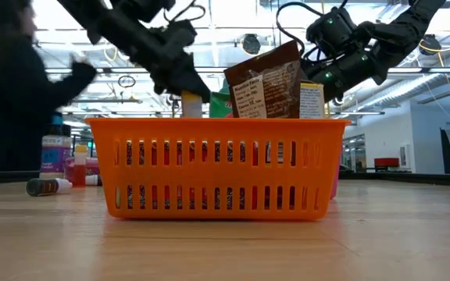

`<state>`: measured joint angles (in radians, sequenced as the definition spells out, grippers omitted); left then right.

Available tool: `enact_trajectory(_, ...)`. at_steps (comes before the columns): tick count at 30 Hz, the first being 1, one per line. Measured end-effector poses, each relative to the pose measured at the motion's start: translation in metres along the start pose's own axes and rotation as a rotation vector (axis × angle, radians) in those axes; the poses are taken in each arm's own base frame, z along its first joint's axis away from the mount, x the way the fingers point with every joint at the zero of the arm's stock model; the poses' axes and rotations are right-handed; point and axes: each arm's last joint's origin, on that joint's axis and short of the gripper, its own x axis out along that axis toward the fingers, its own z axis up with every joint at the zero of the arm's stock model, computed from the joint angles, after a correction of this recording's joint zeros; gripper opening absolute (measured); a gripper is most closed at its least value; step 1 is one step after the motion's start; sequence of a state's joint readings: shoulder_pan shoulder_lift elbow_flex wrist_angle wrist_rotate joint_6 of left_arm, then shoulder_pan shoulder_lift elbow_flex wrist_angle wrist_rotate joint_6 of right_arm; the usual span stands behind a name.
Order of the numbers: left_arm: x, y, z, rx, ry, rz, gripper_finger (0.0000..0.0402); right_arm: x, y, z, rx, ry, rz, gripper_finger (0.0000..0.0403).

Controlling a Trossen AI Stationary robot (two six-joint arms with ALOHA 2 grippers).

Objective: Pick & Place Kitchen Items
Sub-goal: Put the big yellow food coloring bottle into the red bin, then put the orange food coloring bottle into the red bin

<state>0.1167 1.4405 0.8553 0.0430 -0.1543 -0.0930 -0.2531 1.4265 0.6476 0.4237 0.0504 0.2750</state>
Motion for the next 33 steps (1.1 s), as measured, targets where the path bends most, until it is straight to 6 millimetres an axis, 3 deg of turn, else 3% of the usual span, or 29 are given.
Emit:
enact_trajectory(6, 0.026, 0.016, -0.006, 0.006, -0.02, 0.042, 0.0123, 0.0, 0.001, 0.002, 0.001, -0.024, 0.007, 0.0105)
enact_trajectory(11, 0.043, 0.029, -0.013, -0.022, -0.016, 0.028, 0.0144, 0.0, 0.001, 0.002, 0.001, -0.022, 0.006, 0.0105)
enact_trajectory(20, 0.064, 0.039, -0.026, -0.049, -0.007, -0.005, 0.0124, 0.0, 0.001, 0.004, 0.0, -0.042, 0.012, 0.0105)
enact_trajectory(28, 0.066, 0.04, -0.028, -0.063, 0.006, 0.015, 0.0206, 0.0, 0.001, 0.004, -0.005, -0.042, 0.011, 0.0105)
enact_trajectory(33, 0.066, 0.04, -0.029, -0.068, 0.01, 0.017, 0.0237, 0.0, 0.001, 0.004, -0.005, -0.041, 0.011, 0.0105)
